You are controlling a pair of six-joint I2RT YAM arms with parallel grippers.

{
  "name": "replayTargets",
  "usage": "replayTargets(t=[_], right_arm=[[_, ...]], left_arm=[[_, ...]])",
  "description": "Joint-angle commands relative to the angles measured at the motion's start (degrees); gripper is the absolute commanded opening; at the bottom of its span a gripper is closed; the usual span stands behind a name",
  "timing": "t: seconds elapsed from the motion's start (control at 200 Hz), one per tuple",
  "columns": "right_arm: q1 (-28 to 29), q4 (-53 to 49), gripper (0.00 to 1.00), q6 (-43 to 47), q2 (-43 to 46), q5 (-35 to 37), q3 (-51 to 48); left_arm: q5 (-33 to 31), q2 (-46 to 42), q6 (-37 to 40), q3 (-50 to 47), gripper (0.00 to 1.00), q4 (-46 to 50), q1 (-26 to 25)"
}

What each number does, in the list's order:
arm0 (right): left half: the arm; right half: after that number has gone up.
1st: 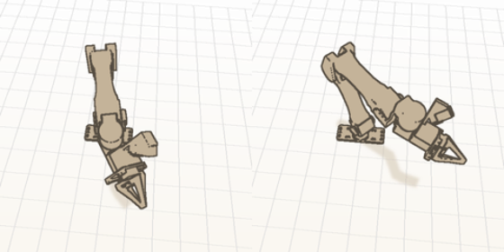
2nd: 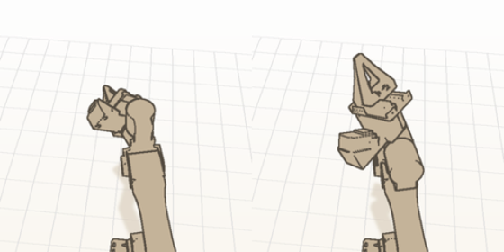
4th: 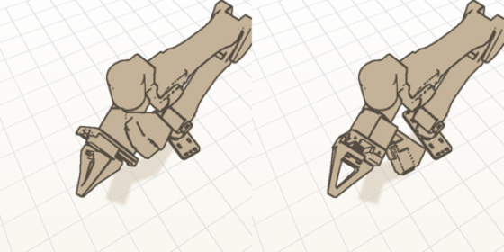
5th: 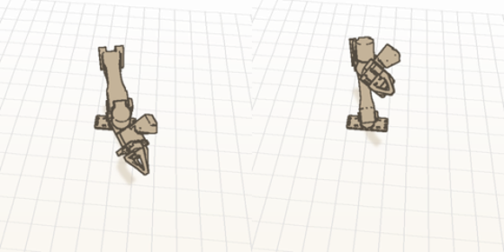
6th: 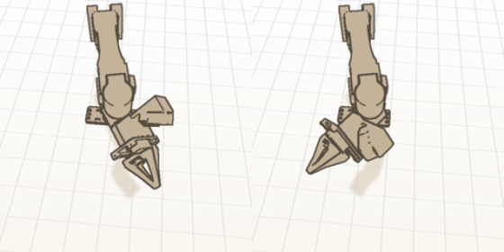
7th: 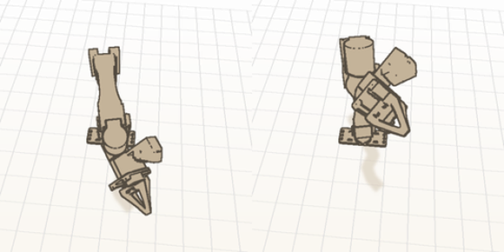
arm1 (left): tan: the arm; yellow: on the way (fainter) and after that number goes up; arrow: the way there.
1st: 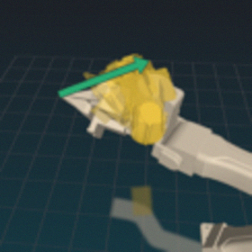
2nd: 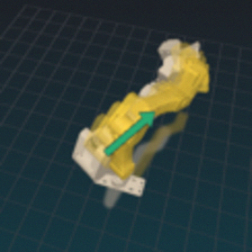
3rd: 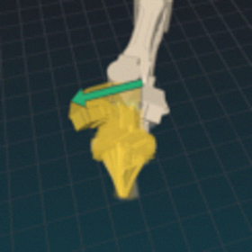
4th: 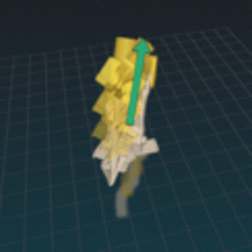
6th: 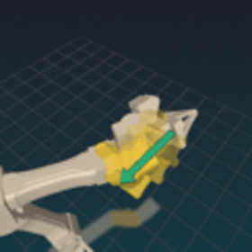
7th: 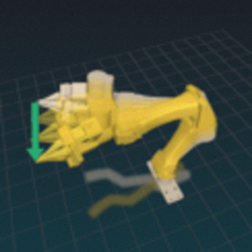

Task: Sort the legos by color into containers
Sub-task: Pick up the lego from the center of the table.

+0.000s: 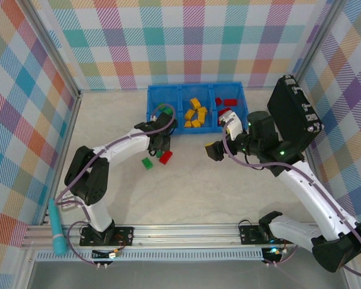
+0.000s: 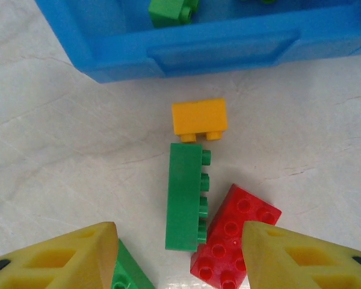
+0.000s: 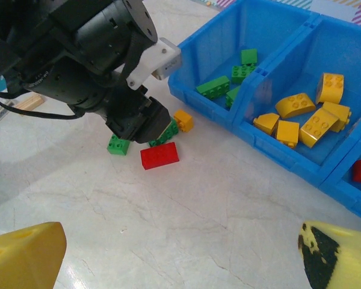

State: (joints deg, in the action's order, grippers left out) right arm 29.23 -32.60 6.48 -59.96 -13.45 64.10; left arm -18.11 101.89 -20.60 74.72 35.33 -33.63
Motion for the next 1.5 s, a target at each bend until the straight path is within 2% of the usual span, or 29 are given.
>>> replayTargets(t=[0.0,0.685,0.8,0.96,1.22,1.495], right_arm=[[0.3,-0.5,0.99,-0.4,-0.5,-0.1,1.9],[0.3,0.0,0.99,-0.4,-3.0,0.3,1.7],[0.3,-0.2,0.99,-0.4,-3.3,-0.5,1.8],[0.2,0.0,0.99,-0.5,-3.3,-0.1,1.7],[0.3,0.0,0.99,-0.4,-3.7,-0.2,1.9],[0.3,0.3,0.99,-0.4,-3.4,-0.1,1.5]], left_arm=[[1.7,2.0,-1.4,0.7,0.56,-1.3,1.1],[6.4,10.8,-1.2,1.8,0.52,-5.0,3.6],[6.6,11.5,-1.2,1.6,0.45,-4.8,3.9],[6.9,11.5,-1.9,0.2,0.43,-5.2,4.7],[7.9,10.6,-3.2,-2.7,0.33,-5.9,5.7],[7.2,6.6,-3.1,-3.1,0.15,-5.2,5.8]])
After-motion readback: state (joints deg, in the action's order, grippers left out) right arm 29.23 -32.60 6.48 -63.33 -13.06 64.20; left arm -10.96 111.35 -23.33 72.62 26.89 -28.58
